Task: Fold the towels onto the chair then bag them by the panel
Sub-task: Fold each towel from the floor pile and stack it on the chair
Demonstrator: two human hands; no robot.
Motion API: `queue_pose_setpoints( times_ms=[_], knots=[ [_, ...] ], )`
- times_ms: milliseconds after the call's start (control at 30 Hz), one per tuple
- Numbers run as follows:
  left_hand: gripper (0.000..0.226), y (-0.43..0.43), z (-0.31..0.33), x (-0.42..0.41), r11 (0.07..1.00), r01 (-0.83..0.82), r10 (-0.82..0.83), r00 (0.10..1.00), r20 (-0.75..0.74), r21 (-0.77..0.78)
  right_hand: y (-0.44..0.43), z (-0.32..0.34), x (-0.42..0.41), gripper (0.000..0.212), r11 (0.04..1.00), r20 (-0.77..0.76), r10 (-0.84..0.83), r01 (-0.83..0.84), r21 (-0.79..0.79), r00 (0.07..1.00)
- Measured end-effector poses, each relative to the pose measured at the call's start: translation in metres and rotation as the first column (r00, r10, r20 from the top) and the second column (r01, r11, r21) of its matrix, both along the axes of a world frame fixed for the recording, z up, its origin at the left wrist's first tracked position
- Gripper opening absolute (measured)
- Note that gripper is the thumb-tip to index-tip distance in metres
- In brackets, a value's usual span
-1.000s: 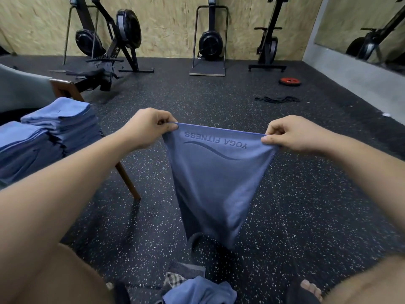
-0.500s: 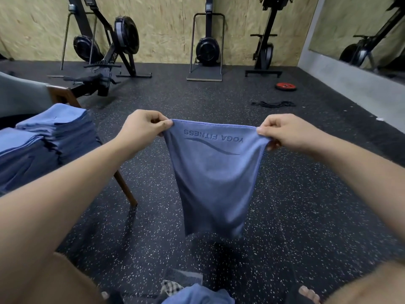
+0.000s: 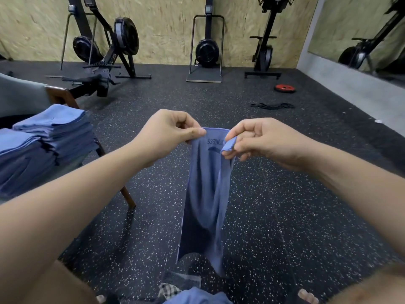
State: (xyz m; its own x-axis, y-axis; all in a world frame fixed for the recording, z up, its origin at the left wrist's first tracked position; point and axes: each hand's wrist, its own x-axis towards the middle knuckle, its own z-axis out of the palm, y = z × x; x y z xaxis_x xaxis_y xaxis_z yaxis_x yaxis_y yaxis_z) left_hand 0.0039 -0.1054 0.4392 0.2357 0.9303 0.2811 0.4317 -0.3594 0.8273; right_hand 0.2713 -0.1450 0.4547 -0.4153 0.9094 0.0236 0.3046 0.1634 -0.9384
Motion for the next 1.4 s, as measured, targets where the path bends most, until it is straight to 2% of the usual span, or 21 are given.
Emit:
queue_pose_setpoints(
  times_ms=[100, 233, 367, 800, 900, 1067, 1200, 1300, 1400],
  knots=[
    [0.007, -0.011, 0.002, 0.009, 0.996, 0.091, -0.091, 0.996, -0.027, 0.001, -0.004, 0.000, -0.004, 0.010, 0.991, 0.117, 0.004, -0.020, 0.136, 0.993],
    [0.008, -0.020, 0.002, 0.016, 0.987, 0.158, -0.157, 0.987, -0.029, 0.005, -0.008, 0.002, -0.009, 0.012, 0.959, 0.153, -0.014, -0.030, 0.283, 0.988],
    [0.007, -0.021, 0.001, 0.018, 0.983, 0.182, -0.182, 0.983, -0.004, -0.001, -0.010, 0.002, -0.014, 0.011, 0.940, 0.152, -0.010, -0.042, 0.339, 0.988],
    [0.016, -0.029, 0.005, 0.025, 0.984, 0.178, -0.179, 0.982, 0.053, 0.014, -0.005, -0.007, -0.015, 0.018, 0.855, 0.196, -0.221, 0.093, 0.510, 0.955],
    [0.012, -0.030, 0.004, 0.026, 0.977, 0.212, -0.212, 0.975, 0.060, 0.016, -0.005, -0.006, -0.016, 0.021, 0.834, 0.188, -0.253, 0.115, 0.540, 0.949],
    [0.009, -0.028, 0.004, 0.026, 0.973, 0.216, -0.215, 0.976, -0.015, 0.085, -0.005, -0.004, -0.015, 0.027, 0.861, 0.202, -0.243, 0.115, 0.495, 0.949],
    [0.011, -0.024, 0.005, 0.022, 0.973, 0.218, -0.215, 0.976, -0.045, 0.074, -0.001, -0.004, -0.007, 0.034, 0.938, 0.228, -0.152, 0.067, 0.339, 0.962],
    [0.015, -0.019, 0.007, 0.016, 0.976, 0.203, -0.201, 0.979, -0.033, 0.075, 0.003, -0.006, 0.003, 0.035, 0.971, 0.362, -0.099, 0.010, 0.239, 0.927],
    [0.016, -0.012, 0.008, 0.009, 0.983, 0.169, -0.167, 0.985, -0.032, 0.070, 0.009, -0.007, 0.014, 0.036, 0.971, 0.465, -0.127, 0.013, 0.241, 0.876]
  ],
)
